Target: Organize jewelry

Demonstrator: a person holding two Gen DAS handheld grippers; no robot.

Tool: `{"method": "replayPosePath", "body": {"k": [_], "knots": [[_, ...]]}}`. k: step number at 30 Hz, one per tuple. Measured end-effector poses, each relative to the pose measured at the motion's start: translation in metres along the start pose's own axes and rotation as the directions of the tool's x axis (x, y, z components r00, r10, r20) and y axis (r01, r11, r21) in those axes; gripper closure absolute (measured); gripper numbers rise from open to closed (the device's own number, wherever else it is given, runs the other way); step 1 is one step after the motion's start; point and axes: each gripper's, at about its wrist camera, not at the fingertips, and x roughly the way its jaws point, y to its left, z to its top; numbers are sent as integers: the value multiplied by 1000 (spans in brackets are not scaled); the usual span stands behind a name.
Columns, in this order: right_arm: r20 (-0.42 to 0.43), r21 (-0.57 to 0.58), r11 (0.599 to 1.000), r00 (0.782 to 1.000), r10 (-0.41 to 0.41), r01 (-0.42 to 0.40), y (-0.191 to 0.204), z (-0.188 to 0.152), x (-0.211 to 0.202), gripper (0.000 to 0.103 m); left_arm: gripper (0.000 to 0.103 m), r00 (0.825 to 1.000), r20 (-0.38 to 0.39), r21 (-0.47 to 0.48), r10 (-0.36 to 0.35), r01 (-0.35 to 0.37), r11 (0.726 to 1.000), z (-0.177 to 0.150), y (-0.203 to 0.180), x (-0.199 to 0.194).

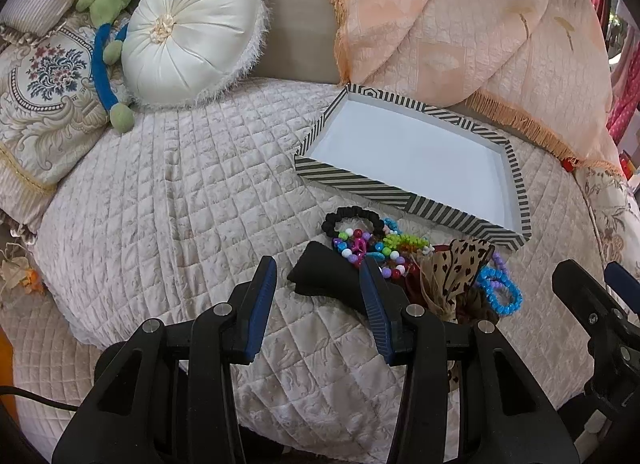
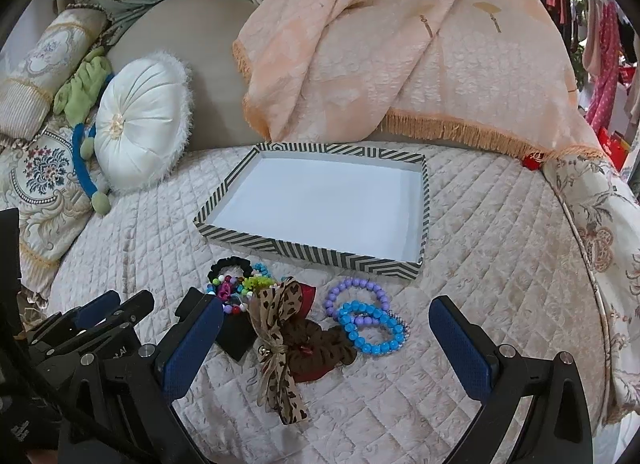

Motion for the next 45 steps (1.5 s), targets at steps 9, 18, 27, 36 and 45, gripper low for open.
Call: {"method": "replayPosePath", "body": {"k": [9,18,27,36,45], "knots": [[-12,13,1000,1000,5,-4,-2,-1,3,1,60,1000,-11,4,-1,1,1000,-1,-1,4],[-20,10,1000,1000,10,-10,-2,-1,4,1,60,1000,-7,6,3,-3,1000,-2,-2,4],[-26,20,1000,1000,15,-14,-5,-2,6,1,60,1000,-11,9,4,-4,1000,-7,-4,7],[-33,28,999,999,16,-15,-10,-4,10,1,60,1000,-16,12,3,-3,1000,-7,-3,8],[-44,28,999,999,22,-21,-11,-7,12,1,60,1000,-18,10,3,-2,1000,-7,-3,9]]}}
